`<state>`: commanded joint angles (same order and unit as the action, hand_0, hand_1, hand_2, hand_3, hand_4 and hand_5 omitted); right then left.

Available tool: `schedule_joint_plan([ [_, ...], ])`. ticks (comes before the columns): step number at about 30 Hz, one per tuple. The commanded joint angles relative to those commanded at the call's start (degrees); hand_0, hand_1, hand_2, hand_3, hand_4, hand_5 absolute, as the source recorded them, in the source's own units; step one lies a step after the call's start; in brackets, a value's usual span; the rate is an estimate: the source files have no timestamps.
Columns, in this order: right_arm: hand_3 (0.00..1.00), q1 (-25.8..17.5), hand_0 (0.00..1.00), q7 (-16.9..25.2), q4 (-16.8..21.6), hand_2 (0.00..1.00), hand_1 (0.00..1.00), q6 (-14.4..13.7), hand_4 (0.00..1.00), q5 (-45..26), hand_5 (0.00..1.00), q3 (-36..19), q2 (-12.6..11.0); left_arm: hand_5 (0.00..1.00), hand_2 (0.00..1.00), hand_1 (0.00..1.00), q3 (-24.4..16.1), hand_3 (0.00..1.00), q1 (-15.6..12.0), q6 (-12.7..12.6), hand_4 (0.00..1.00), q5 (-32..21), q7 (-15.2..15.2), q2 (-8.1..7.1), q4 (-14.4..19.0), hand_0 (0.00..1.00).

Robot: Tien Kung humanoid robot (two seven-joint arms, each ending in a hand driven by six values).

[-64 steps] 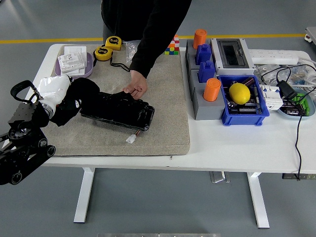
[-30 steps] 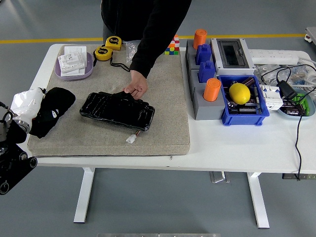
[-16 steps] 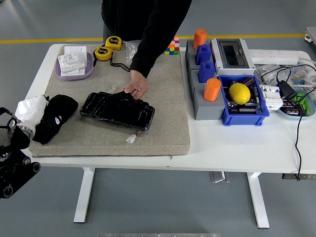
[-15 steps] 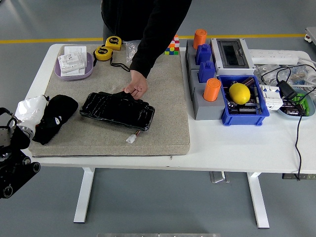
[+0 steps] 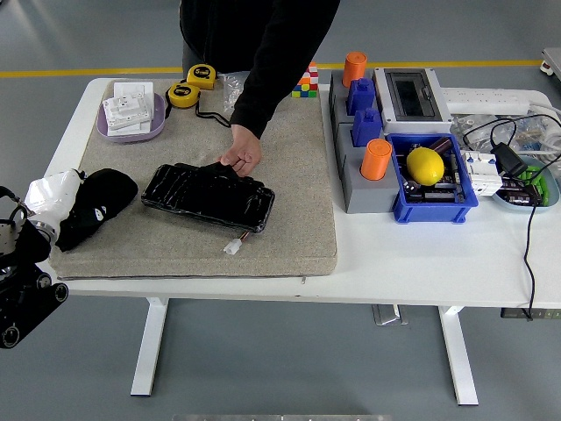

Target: Pick the rag up,wipe the panel,place it on the desk

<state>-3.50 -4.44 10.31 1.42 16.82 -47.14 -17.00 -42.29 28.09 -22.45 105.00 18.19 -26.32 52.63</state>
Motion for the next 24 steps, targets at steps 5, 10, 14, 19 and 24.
schedule_joint_plan([
  [5,0.622,0.04,0.75,0.02,0.0,0.704,0.701,-0.02,0.998,0.04,0.549,-0.17,0.02,0.476,0.674,0.624,-0.73,0.731,0.14,0.5,0.92,0.43,0.1,-0.4,0.98,0.456],
  [10,0.621,0.1,0.75,0.04,0.0,0.704,0.701,-0.04,0.998,0.03,0.547,-0.27,0.13,0.594,0.685,0.629,-1.34,0.749,0.25,1.1,0.998,0.69,0.42,-0.7,1.84,0.459],
  [14,0.621,0.16,0.75,0.03,0.0,0.704,0.701,-0.01,0.998,-0.09,0.547,-0.17,0.16,0.594,0.685,0.629,-1.77,0.749,0.43,1.7,0.998,1.07,0.56,-1.0,2.66,0.459],
  [19,0.622,0.15,0.75,-0.15,0.0,0.703,0.702,-0.07,0.998,0.39,0.545,-0.76,0.17,0.691,0.692,0.635,-2.44,0.756,0.4,2.18,0.998,0.8,0.27,-1.59,4.14,0.458],
  [24,0.621,0.21,0.75,-0.19,0.0,0.704,0.701,-0.12,0.998,0.42,0.543,-0.87,0.18,0.725,0.691,0.632,-2.68,0.758,0.44,3.2,0.998,-0.16,-0.12,-2.16,4.44,0.457],
])
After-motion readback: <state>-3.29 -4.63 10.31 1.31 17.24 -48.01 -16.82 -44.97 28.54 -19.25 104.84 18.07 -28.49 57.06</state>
